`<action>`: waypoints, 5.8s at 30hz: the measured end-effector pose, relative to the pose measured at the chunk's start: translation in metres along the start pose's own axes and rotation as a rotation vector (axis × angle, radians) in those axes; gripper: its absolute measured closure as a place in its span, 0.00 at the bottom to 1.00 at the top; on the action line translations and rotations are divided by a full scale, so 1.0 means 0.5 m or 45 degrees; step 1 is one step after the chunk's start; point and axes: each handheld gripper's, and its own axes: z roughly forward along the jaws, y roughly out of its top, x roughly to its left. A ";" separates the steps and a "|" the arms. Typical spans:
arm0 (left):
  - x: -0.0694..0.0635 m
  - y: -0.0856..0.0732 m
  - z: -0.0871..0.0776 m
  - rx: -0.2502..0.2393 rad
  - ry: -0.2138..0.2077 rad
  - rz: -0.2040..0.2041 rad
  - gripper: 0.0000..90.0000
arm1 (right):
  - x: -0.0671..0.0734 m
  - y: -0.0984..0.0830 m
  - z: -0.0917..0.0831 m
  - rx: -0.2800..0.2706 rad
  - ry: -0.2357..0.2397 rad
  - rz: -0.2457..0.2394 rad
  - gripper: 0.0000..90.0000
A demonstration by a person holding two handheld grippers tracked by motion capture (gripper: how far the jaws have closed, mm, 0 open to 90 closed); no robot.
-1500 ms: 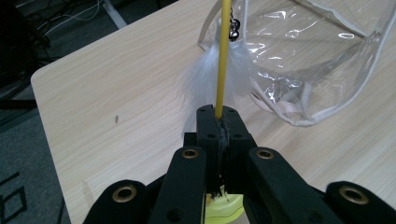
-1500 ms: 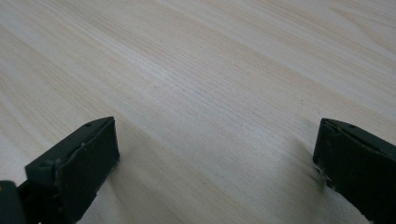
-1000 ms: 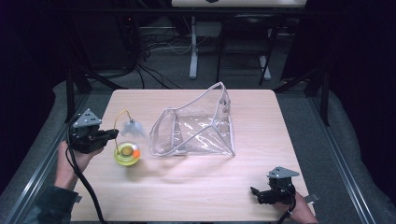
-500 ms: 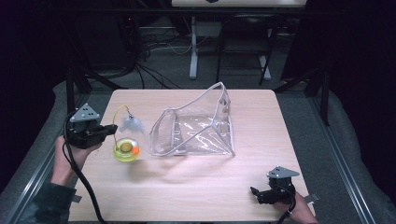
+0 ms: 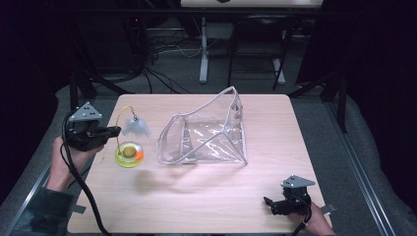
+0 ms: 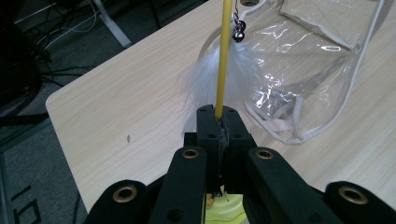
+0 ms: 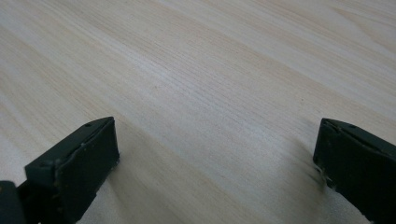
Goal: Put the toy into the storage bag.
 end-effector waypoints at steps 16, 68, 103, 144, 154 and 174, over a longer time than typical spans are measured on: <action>-0.003 0.058 -0.025 -0.019 0.010 0.057 0.99 | 0.000 0.000 0.000 0.000 0.000 -0.001 0.00; -0.043 0.216 -0.010 -0.147 -0.085 0.152 0.99 | 0.000 0.000 0.001 -0.007 0.005 0.005 0.00; -0.116 0.275 0.131 -0.089 -0.260 0.189 0.99 | 0.000 0.000 0.001 -0.006 0.005 0.004 0.00; -0.154 0.208 0.333 0.077 -0.347 0.077 0.98 | 0.000 0.000 0.000 -0.001 0.006 -0.003 0.00; -0.157 0.199 0.355 0.096 -0.331 0.054 0.98 | 0.000 0.000 0.000 -0.001 0.006 -0.002 0.00; -0.148 0.189 0.365 0.128 -0.325 -0.004 0.97 | 0.000 0.000 -0.001 0.009 0.003 -0.005 0.00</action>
